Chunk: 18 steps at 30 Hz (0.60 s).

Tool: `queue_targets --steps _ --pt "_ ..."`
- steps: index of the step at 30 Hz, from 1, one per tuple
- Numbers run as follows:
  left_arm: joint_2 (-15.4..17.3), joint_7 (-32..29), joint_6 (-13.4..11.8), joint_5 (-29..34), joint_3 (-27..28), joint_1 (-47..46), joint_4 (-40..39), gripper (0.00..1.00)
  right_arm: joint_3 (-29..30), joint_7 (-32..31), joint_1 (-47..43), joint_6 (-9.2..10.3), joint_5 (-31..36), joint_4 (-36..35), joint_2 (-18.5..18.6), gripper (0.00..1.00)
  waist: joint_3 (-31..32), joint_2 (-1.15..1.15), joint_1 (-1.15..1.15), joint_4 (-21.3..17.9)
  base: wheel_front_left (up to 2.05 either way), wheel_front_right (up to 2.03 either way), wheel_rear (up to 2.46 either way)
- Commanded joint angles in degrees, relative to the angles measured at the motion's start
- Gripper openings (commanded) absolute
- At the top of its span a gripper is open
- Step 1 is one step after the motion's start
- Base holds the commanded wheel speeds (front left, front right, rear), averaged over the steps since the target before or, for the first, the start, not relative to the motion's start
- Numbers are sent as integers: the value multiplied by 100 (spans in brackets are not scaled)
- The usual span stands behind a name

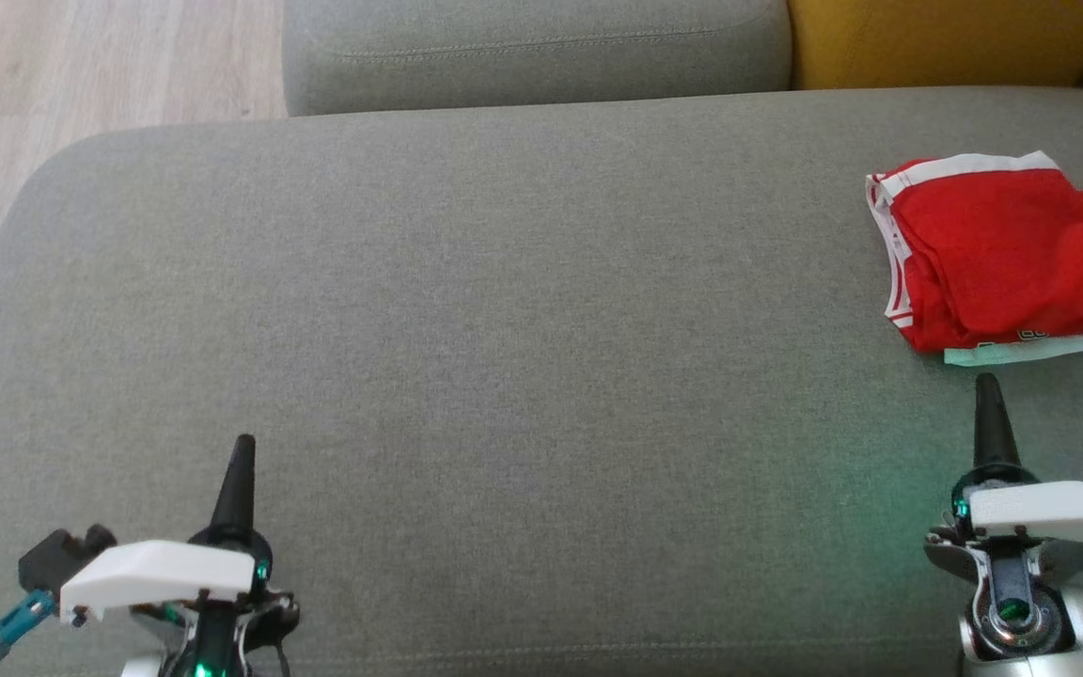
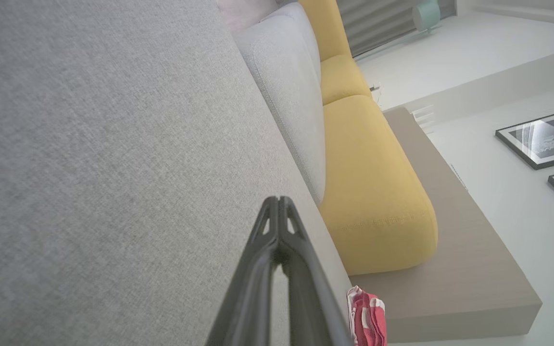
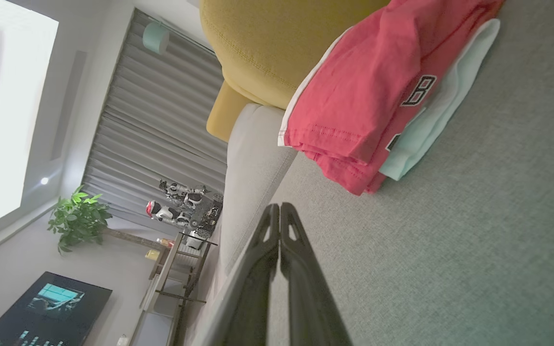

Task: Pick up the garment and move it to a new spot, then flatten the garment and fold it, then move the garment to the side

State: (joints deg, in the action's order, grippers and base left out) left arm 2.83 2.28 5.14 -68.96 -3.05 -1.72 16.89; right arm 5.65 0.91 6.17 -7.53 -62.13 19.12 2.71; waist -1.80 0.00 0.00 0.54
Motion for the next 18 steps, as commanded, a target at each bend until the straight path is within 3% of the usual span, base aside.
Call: queue_targets --steps 1,18 --pt "97 -34 67 -103 167 -324 -208 0 -68 -34 139 3 -136 -241 18 0 2 0 0 -1 0 0 0" --pt "102 -323 134 -1035 423 -368 -241 0 -6 -315 84 3 -1278 -348 18 0 66 0 0 -22 0 0 0"
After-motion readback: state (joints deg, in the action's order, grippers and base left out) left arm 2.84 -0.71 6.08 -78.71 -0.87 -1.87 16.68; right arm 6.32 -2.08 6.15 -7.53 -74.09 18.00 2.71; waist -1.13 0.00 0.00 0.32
